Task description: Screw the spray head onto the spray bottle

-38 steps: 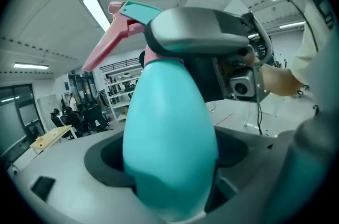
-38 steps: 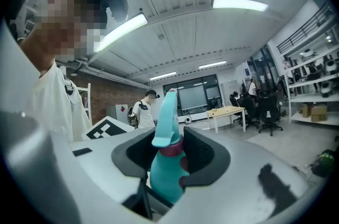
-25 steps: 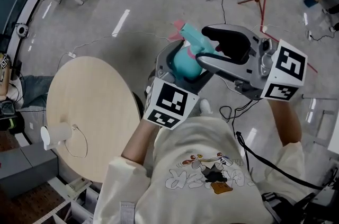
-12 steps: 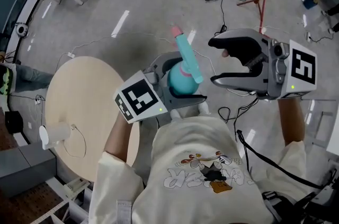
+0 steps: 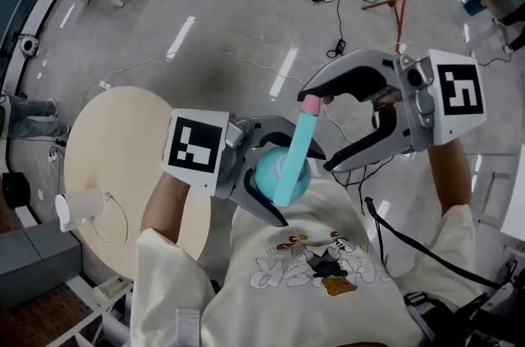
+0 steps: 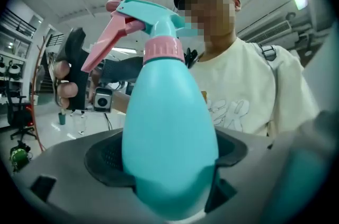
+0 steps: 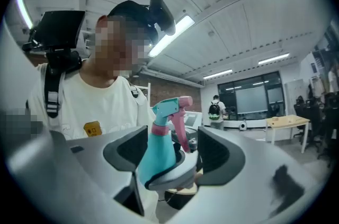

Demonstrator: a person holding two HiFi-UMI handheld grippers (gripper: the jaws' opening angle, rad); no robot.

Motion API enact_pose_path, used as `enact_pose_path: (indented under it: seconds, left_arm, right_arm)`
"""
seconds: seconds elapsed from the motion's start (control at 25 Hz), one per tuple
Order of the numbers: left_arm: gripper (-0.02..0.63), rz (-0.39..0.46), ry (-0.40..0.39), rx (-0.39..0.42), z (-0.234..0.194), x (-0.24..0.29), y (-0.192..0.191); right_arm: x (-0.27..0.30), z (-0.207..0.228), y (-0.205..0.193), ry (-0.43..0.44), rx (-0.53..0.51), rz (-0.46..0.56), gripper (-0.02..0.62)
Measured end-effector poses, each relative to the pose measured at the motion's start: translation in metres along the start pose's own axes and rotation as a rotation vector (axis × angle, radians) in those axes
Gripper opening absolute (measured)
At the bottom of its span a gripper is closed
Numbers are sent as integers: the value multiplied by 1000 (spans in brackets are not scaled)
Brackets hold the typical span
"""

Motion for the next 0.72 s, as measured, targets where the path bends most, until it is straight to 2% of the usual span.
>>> enact_pose_path:
  seconds: [0.16, 0.32, 0.4, 0.52, 0.64, 0.72]
  left_arm:
    - [433, -63, -118, 32, 16, 12, -4]
    - [433, -94, -164, 41, 21, 20, -4]
    - [433, -97, -172, 32, 20, 21, -5]
    - [433, -99, -182, 22, 20, 21, -6]
    - [433, -112, -186, 19, 19, 24, -9]
    - [433, -115, -173, 21, 17, 28, -11]
  right_arm:
    - [21, -20, 2, 164, 0, 4, 278]
    - [32, -37, 2, 319, 6, -18, 276]
    - [35, -38, 3, 344, 1, -16, 268]
    - [37, -41, 0, 367, 5, -33, 170]
    - [39, -48, -9, 396, 21, -79, 160]
    - [38, -49, -14, 383, 34, -87, 150]
Point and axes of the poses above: the fingertips, and each gripper's own axes: x forward along the fingers, z to its right, y out of its top, the point moved 1 cm from there along -x, backward along the fingers, and after that the axes turned 14 degrees about y, right-handed, at the moved point
